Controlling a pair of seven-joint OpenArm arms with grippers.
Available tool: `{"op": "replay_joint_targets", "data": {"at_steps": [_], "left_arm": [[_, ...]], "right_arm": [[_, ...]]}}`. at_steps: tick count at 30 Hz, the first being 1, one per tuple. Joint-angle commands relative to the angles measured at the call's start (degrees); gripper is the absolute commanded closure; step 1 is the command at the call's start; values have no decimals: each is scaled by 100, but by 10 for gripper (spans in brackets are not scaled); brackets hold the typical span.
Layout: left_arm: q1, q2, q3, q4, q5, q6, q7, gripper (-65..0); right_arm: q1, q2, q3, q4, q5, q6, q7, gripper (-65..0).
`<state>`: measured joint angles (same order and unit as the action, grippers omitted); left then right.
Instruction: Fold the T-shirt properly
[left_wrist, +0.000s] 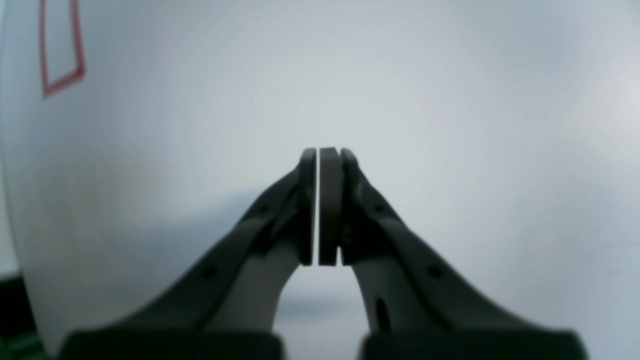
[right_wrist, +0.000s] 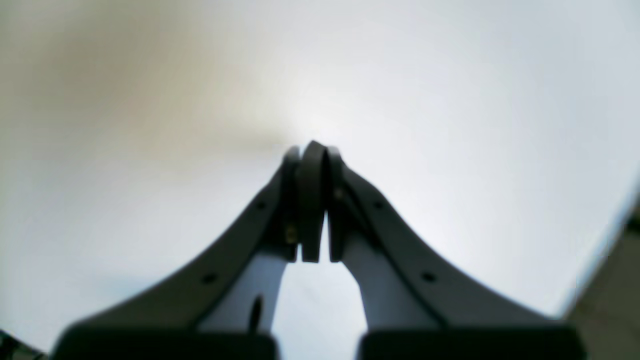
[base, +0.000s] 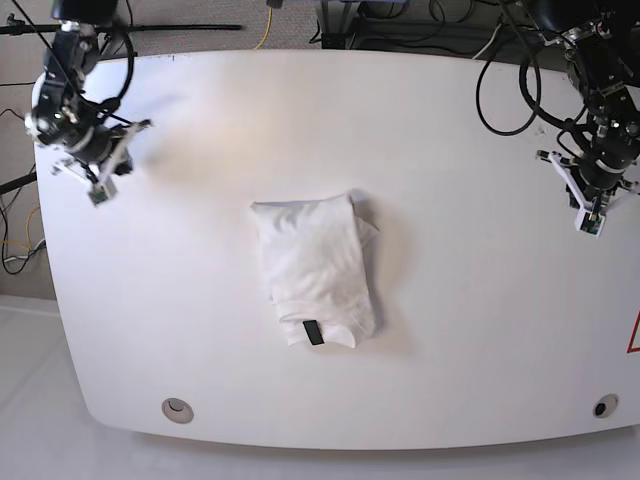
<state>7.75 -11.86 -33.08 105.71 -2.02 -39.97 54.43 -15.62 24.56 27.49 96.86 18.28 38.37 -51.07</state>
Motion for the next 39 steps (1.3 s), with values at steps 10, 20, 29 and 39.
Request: {"op": "replay_joint_targets", "data": {"at_steps": [10, 20, 29, 39], "left_arm": [[390, -49, -855, 211, -57, -3, -24, 0], [926, -32, -1417, 273, -57, -3, -24, 0], [1524, 302, -1751, 273, -66, -3, -32, 0], [2271, 988, -2191, 273, -48, -3, -41, 0]], "right_arm": [[-1678, 81, 2443, 639, 93, 18, 144, 0], [-2452, -297, 3603, 622, 84, 163, 144, 0], [-2627, -966, 4078, 631, -1085, 163, 144, 0], [-2258, -1959, 4623, 270, -3354, 163, 707, 0]]}}
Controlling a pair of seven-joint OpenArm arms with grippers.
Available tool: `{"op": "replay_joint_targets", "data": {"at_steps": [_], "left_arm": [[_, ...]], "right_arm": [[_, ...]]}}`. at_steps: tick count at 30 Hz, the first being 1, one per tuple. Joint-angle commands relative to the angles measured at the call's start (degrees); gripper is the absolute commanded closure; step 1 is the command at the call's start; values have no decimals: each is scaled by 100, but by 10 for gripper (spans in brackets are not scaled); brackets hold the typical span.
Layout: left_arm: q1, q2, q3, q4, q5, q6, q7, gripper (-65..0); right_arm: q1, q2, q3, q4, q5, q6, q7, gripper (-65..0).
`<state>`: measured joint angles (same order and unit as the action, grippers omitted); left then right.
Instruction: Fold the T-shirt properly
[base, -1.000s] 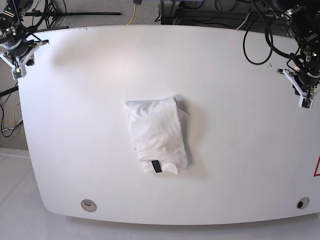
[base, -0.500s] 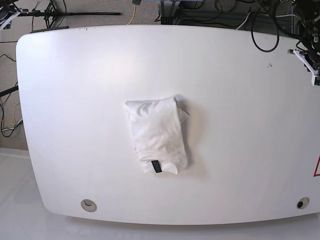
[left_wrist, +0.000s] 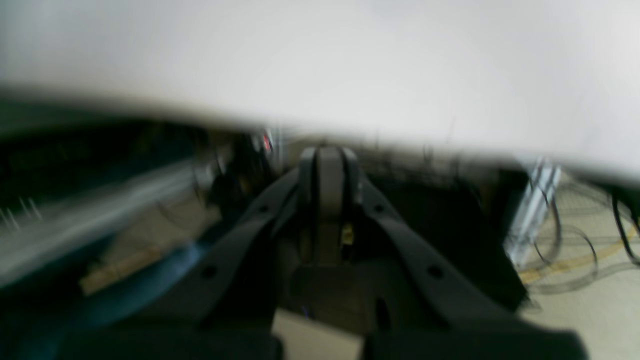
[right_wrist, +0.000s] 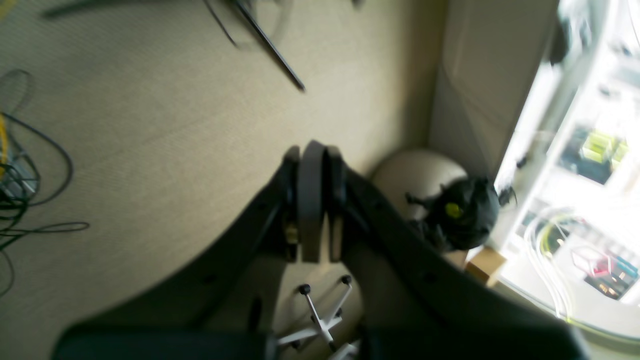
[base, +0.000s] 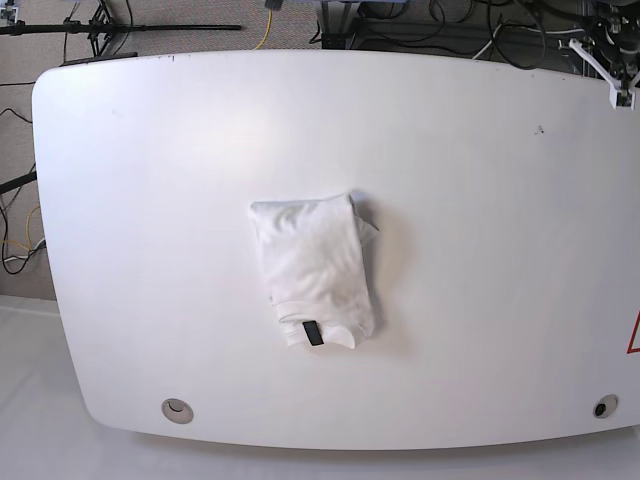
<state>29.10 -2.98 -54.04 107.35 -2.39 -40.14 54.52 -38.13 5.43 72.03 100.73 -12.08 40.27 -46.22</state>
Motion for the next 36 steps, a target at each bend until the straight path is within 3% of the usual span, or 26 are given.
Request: {"op": "replay_joint_targets", "data": {"at_steps": [1, 9, 19, 26, 36], "left_arm": [[189, 188, -148, 109, -2, 14, -59, 0], [593, 593, -517, 65, -2, 14, -120, 0], [786, 971, -965, -172, 94, 14, -736, 0], [813, 962, -499, -1280, 947, 14, -1360, 0], [408, 953, 81, -3460, 2661, 14, -3171, 0]], "right_arm": [[46, -99, 248, -240, -494, -27, 354, 0], [723, -178, 968, -1690, -1865, -27, 1277, 0], [855, 6, 1144, -2912, -2067, -27, 1839, 0], [863, 112, 1118, -3528, -2067, -27, 2006, 0], [863, 121, 599, -4222, -2067, -27, 2121, 0]]}}
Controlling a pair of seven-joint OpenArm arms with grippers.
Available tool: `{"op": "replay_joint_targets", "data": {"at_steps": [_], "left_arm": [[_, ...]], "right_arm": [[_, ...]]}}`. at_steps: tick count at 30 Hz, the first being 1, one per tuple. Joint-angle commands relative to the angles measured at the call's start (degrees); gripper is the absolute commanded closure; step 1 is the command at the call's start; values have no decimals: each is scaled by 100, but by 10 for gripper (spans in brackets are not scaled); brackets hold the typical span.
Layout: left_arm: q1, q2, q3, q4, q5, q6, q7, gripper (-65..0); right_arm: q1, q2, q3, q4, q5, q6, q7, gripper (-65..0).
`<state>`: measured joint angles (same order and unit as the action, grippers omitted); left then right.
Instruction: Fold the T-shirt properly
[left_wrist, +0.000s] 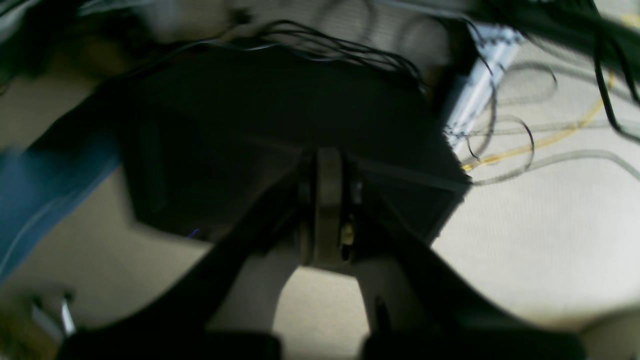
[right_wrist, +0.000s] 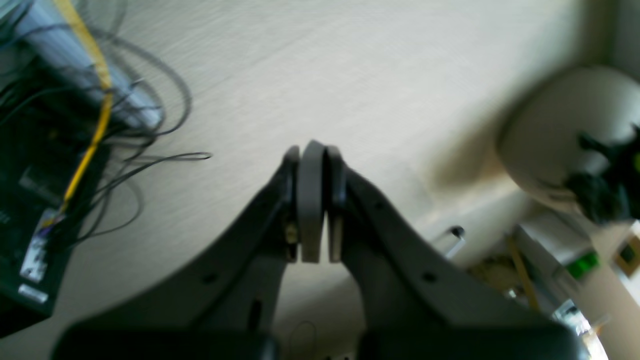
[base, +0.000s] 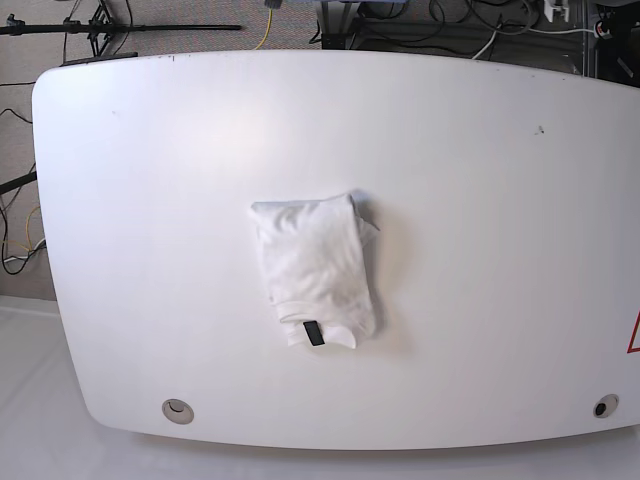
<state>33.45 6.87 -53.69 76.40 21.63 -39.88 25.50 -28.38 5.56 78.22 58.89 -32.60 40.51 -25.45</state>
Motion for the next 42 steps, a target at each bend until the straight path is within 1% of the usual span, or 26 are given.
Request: {"op": "replay_joint_targets", "data": {"at_steps": [1, 4, 7, 10, 12, 14, 15, 19, 22, 23, 24, 28, 30, 33, 37, 40, 42], "left_arm": [[-88, -41, 64, -655, 488, -12, -497, 0], [-264, -41, 55, -1543, 1094, -12, -1156, 0], [-545, -147, 46, -2405, 1657, -12, -1657, 0], [-774, -314, 28, -3205, 2097, -12, -1939, 0], [-932, -498, 64, -3908, 2404, -12, -2141, 0], [-1038, -657, 125, -4480, 2598, -12, -2325, 0], [-1081, -718, 143, -4708, 2668, 54, -2405, 0], [-1424, -1017, 371, -5693, 2949, 819, -2739, 0], [-1609, -1158, 609, -6317, 3134, 1320, -2897, 0], [-1653, -1175, 670, -6440, 3169, 1408, -2914, 0], [-1732, -1210, 811, -6677, 3266, 1610, -2950, 0], [-1864, -1184, 1180, -6959, 3415, 2058, -2958, 0], [-1917, -1149, 1356, -6959, 3442, 2260, -2958, 0], [-2057, -982, 1628, -6959, 3450, 2506, -2950, 0], [-2216, -885, 1910, -6968, 3450, 2832, -2888, 0], [-2339, -815, 2015, -6976, 3433, 3043, -2765, 0], [-2391, -797, 2050, -6976, 3424, 3113, -2695, 0]], "right_arm": [[-111, 107, -90, -127, -15, -51, 53, 0], [-103, 107, -336, -470, -15, -51, 106, 0], [-103, 107, -556, -865, -15, -51, 466, 0], [-50, 107, -758, -1305, -15, -51, 835, 0], [64, 125, -969, -1815, -15, -51, 1134, 0], [82, 231, -1127, -2245, -15, -51, 1354, 0], [100, 283, -1189, -2421, -15, -51, 1451, 0], [337, 415, -1435, -3230, -15, -51, 1794, 0], [469, 512, -1646, -3757, -15, -51, 2057, 0], [495, 529, -1707, -3872, -15, -51, 2128, 0], [583, 547, -1857, -4092, -15, -51, 2286, 0], [768, 547, -2243, -4566, -15, -51, 2638, 0], [847, 529, -2446, -4742, -15, -231, 2796, 0], [970, 503, -2832, -4971, -15, -539, 3042, 0], [1137, 354, -3254, -5190, -15, -926, 3235, 0], [1243, 310, -3483, -5322, -15, -1111, 3279, 0], [1313, 283, -3606, -5428, -15, -1216, 3314, 0]]}}
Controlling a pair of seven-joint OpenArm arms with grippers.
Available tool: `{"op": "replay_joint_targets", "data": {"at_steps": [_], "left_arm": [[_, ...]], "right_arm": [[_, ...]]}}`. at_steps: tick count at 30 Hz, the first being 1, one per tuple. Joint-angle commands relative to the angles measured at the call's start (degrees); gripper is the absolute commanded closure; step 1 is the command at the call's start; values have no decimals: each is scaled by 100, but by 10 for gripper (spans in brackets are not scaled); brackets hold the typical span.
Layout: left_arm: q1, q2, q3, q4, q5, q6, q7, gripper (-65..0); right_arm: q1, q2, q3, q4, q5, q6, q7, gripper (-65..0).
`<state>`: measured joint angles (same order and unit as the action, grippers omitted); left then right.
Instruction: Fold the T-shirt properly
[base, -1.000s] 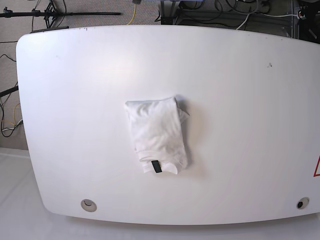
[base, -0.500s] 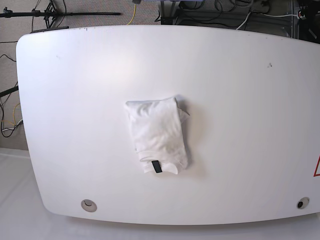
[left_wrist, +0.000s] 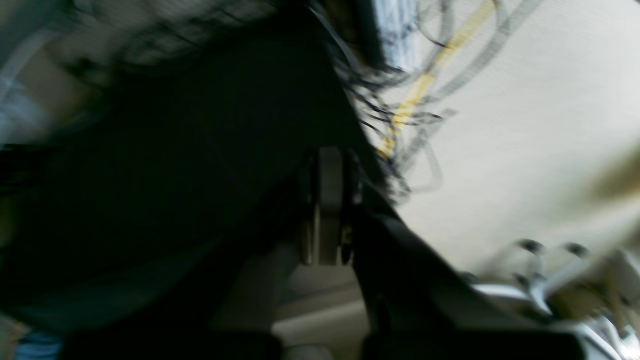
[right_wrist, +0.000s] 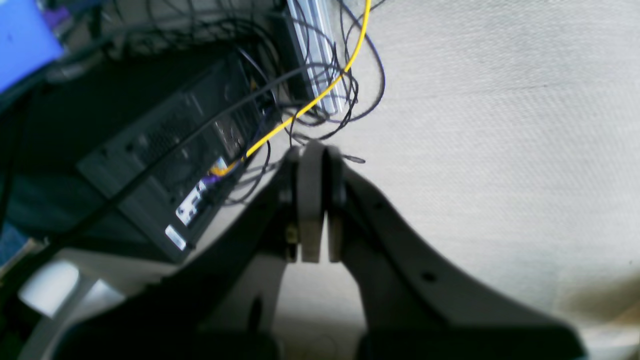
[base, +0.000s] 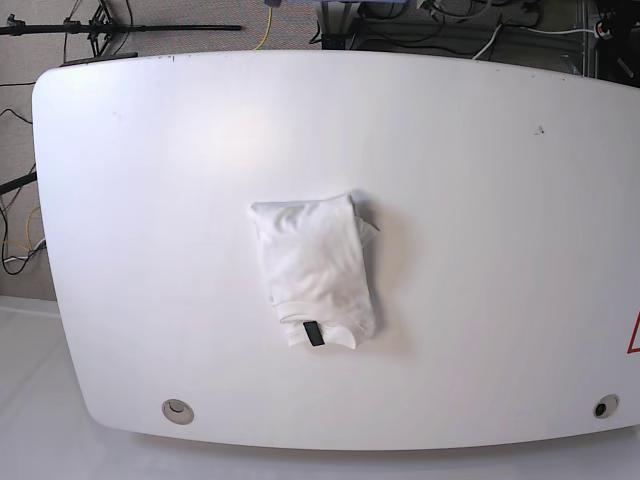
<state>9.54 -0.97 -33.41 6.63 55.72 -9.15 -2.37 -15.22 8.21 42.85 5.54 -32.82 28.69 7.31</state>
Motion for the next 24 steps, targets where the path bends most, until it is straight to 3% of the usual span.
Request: {"op": "replay_joint_targets", "data": {"at_steps": [1, 11, 18, 24], "left_arm": [[-18, -13, 22, 0, 14, 49, 110, 0], [-106, 5, 40, -8, 41, 49, 110, 0], [-167, 5, 49, -17, 50, 49, 110, 0], [-229, 5, 49, -17, 58, 49, 110, 0]], "right_arm": [[32, -8, -105, -136, 7, -60, 47, 0], [173, -333, -202, -180, -2, -245, 47, 0], [182, -386, -202, -189, -10, -499, 47, 0], [182, -456, -210, -180, -10, -508, 47, 0]]}}
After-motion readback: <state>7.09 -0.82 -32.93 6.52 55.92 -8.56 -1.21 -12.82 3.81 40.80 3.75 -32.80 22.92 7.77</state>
